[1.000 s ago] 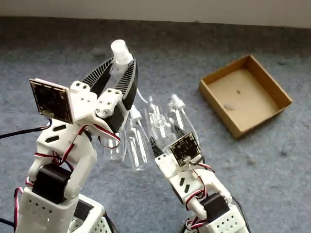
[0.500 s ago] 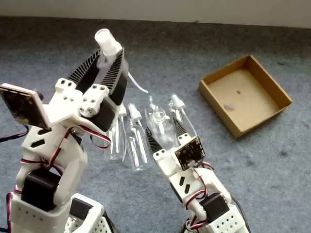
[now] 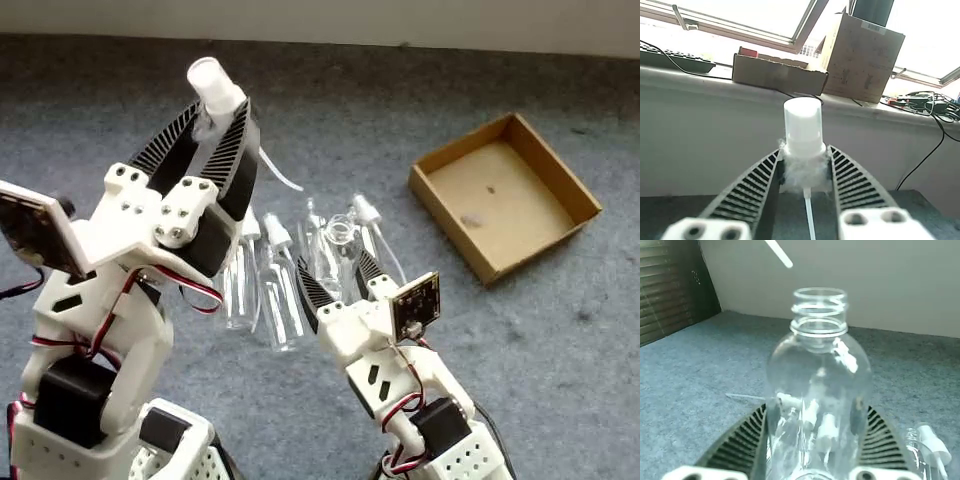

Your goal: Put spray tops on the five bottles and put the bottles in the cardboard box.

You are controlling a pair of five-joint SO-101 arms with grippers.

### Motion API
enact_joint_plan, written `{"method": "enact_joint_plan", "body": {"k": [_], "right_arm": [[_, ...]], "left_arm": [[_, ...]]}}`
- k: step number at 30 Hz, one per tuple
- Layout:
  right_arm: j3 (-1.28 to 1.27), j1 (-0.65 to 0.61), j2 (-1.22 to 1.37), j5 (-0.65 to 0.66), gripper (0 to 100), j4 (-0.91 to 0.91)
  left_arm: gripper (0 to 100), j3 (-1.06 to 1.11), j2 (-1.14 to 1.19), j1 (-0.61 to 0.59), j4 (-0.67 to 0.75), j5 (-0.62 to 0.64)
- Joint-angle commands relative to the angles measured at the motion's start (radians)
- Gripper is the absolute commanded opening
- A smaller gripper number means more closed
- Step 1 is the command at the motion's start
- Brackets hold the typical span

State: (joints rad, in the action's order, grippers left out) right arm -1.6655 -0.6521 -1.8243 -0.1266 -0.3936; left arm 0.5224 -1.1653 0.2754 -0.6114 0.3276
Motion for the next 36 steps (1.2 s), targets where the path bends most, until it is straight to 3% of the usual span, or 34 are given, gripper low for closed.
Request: {"method": "enact_joint_plan", "body": {"k": [1,7,11,21,24,31,36], "right_arm": [[-0.176,-0.008,-0.013,0.008,15.2,-0.021],[-0.176,-0.004,-0.012,0.052,15.2,-0.025],[-0.176,-0.004,-0.012,0.201,15.2,-0.025],[-0.176,-0.004,-0.012,0.21,15.2,-0.025],[-0.176,-0.004,-0.01,0.21,15.2,-0.035],[-0.176,-0.004,-0.013,0.212,15.2,-0.068],[-0.176,-0.004,-0.013,0.212,15.2,-0.068]], "left_arm": [[2,-0.062,0.001,0.07,-0.002,-0.009],[2,-0.018,-0.001,0.249,-0.015,-0.153],[2,-0.001,-0.007,0.249,-0.109,-0.157],[2,0.116,-0.008,0.257,-0.18,-0.15],[2,0.225,-0.008,0.257,-0.11,-0.15],[2,0.452,-0.01,0.257,0.226,-0.15],[2,0.489,-0.01,0.257,0.201,-0.15]]}}
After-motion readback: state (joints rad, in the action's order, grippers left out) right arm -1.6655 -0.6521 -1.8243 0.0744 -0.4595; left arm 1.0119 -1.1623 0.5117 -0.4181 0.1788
